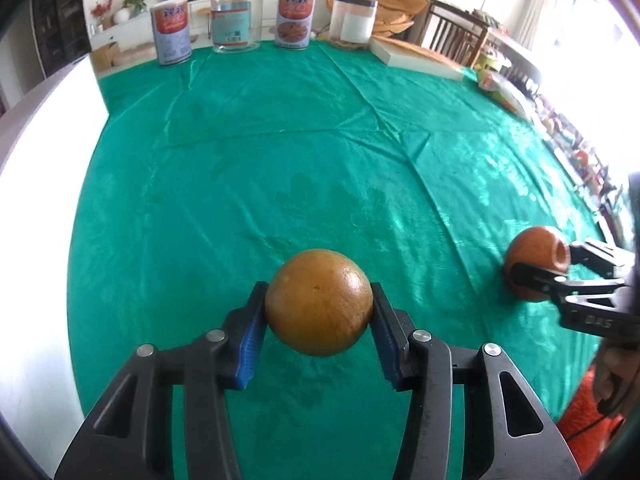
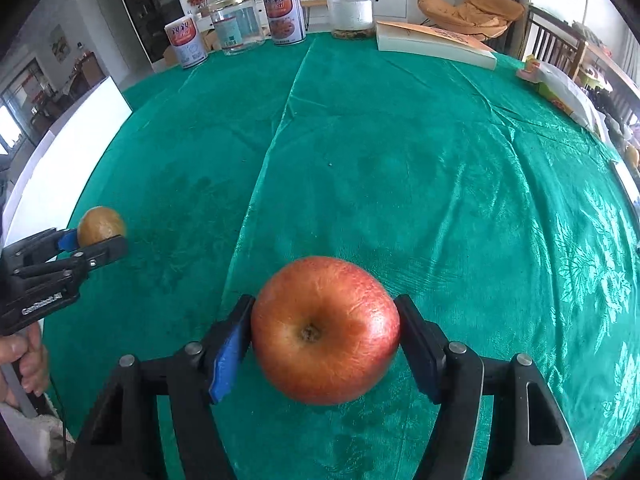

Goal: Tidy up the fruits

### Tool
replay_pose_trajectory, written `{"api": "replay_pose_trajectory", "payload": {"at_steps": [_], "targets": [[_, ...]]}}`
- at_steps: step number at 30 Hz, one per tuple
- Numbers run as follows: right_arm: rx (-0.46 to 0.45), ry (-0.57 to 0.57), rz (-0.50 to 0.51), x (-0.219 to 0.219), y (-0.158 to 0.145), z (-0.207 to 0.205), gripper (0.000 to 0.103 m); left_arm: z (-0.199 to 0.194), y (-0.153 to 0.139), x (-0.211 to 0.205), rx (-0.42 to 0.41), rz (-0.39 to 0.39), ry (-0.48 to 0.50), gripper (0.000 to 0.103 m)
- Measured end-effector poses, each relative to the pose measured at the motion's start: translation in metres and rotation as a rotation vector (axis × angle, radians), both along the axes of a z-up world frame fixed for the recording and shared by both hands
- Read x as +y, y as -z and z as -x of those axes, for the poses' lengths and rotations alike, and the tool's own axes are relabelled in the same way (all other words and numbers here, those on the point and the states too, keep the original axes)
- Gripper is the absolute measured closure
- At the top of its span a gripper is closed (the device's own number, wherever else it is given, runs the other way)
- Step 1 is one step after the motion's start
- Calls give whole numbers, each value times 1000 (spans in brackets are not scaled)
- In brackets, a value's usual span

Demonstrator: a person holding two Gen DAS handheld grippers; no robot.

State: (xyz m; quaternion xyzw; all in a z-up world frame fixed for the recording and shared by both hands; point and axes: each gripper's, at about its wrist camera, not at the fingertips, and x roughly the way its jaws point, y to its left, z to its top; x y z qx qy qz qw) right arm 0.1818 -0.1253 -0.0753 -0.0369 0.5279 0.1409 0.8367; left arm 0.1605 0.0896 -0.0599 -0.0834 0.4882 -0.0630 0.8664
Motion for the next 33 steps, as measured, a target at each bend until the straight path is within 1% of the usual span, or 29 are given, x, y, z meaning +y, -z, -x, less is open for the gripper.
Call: {"api": "replay_pose_trajectory", "payload": {"at_steps": [1,3,5,6,7,9,10,11,12,13,15,16,18,20,22,24,26,28,30,31,33], "targets": [[11,-5,-46,2,-6,3,34,14,-13,8,-6,72,-4,53],[22,-43,-167,14,-28,9,34,44,-46,27,-31,217,6,53],[6,-115,-252,45,-59,12,34,71,-86,50,-78,307,9,53],[-7,-161,-285,65,-77,12,34,83,-107,66,-111,330,3,53],[-22,-213,-315,88,-96,12,34,92,-127,82,-149,336,-15,53],[-53,-329,-349,142,-131,13,34,106,-160,123,-218,311,-89,53],[-66,-385,-358,171,-145,13,34,109,-171,144,-241,284,-139,53],[-79,-438,-360,200,-156,15,34,109,-177,164,-251,240,-188,53],[-89,-489,-354,230,-164,15,34,106,-176,184,-245,189,-243,53],[-92,-530,-344,259,-168,16,34,102,-170,203,-225,145,-302,53],[-72,-582,-320,311,-166,9,34,89,-143,237,-150,70,-404,53],[-62,-603,-298,334,-161,6,34,81,-124,252,-101,52,-443,53],[-49,-635,-230,377,-144,0,34,68,-84,273,-3,63,-489,53],[-31,-657,-161,409,-122,-5,34,60,-50,288,72,89,-522,53],[-29,-668,-92,431,-99,-6,34,55,-25,299,122,107,-555,53],[-24,-675,-27,449,-80,-10,34,51,-9,305,161,119,-573,52],[-21,-675,19,459,-66,-12,34,47,2,308,189,134,-578,52],[-35,-664,30,463,-59,-16,34,47,4,310,189,126,-589,47],[-66,-642,15,460,-62,-19,33,48,1,310,174,117,-594,37],[-76,-629,-4,456,-67,-22,33,48,-4,310,159,107,-597,35],[-110,-596,-65,444,-86,-24,32,57,-23,307,107,77,-597,33]]}}
